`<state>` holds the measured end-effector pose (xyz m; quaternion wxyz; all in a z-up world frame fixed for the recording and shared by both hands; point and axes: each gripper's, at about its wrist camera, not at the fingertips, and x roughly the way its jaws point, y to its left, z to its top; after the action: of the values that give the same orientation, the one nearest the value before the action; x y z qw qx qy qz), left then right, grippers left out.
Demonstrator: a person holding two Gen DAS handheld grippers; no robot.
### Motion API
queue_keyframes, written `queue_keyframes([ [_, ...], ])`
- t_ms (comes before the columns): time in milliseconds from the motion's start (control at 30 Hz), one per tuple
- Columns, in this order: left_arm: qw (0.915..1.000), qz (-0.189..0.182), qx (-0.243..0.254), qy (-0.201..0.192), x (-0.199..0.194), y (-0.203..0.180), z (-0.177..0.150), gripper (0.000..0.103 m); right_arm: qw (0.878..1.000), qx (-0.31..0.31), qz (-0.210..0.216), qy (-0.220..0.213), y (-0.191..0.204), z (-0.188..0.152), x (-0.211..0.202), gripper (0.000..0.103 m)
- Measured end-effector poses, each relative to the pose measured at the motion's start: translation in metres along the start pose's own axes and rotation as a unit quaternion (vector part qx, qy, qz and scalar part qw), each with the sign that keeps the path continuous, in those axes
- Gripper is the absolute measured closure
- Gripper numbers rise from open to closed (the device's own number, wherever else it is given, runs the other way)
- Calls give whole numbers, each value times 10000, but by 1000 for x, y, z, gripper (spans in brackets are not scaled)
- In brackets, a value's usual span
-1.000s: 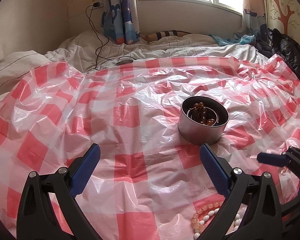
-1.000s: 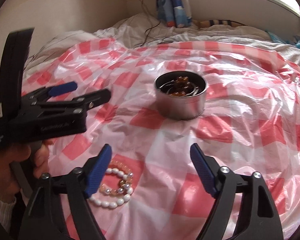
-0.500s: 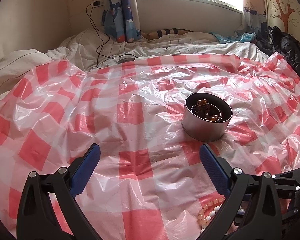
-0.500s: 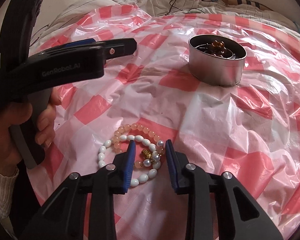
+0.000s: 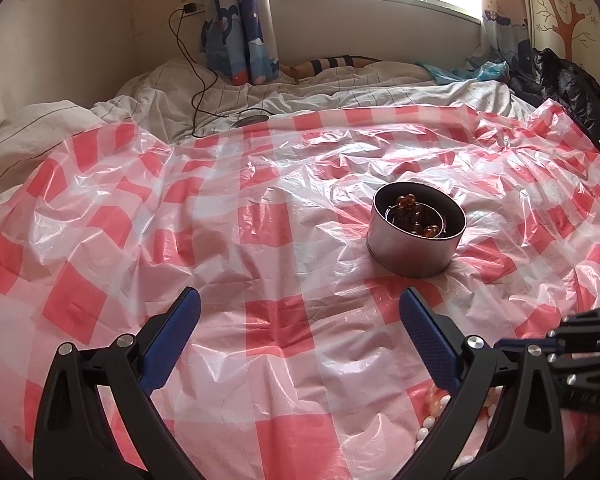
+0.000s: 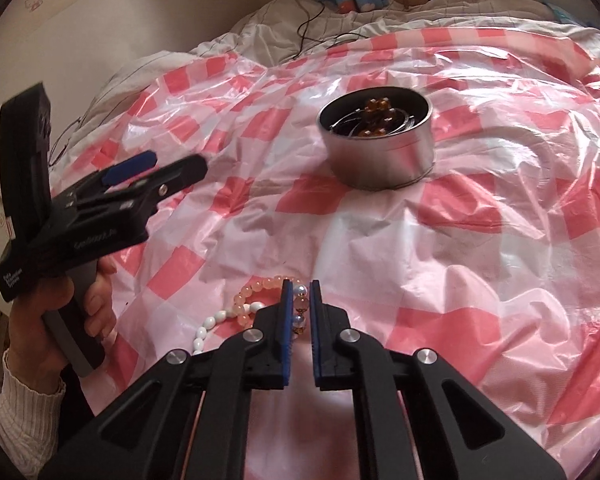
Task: Organize jewelry
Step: 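Grasp the white oval bead bracelet with the left tool while the right tool grasps the pink bead bracelet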
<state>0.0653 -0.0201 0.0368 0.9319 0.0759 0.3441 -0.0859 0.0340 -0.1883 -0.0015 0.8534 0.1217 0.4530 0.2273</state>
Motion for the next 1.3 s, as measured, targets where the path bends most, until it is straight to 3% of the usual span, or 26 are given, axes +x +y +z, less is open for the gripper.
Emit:
queue_keyframes([
  [100,9966,-772,138,265,3,-2,-5,8,9989,196,-408,-156,-14,4,-6,95],
  [200,9848,-1571,418,613,7,-16,-15,8,9972,438,-591,-120,-27,5,-4,95],
  [367,9671,-1836,1642,630,-3,-58,-41,8,9968,542,-584,12,-31,3,1,94],
  [467,9636,-1843,1821,659,-3,-65,-49,9,9966,644,-521,3,-35,2,0,94],
  [633,9604,-2073,1690,786,1,-59,-52,32,9964,675,-507,2,-36,2,-1,94],
  [733,9568,-2186,1636,1001,9,-57,-54,52,9964,668,-513,10,-37,2,-1,94],
  [800,9523,-2314,1653,1107,11,-58,-57,72,9964,667,-517,14,-37,2,-1,94],
  [933,9478,-2421,1724,1159,9,-60,-60,92,9965,657,-505,47,-37,2,0,86],
  [1000,9486,-2409,1637,1241,11,-57,-60,96,9972,571,-460,139,-34,0,4,77],
  [1100,9531,-2334,1483,1234,11,-49,-57,97,9973,207,-688,128,-23,-2,6,75],
  [1167,9602,-2158,1341,1162,12,-41,-53,97,9969,78,-780,102,-20,-2,6,92],
  [1300,9733,-1851,965,951,12,-20,-41,97,9958,-133,-894,-144,-13,-1,0,94],
])
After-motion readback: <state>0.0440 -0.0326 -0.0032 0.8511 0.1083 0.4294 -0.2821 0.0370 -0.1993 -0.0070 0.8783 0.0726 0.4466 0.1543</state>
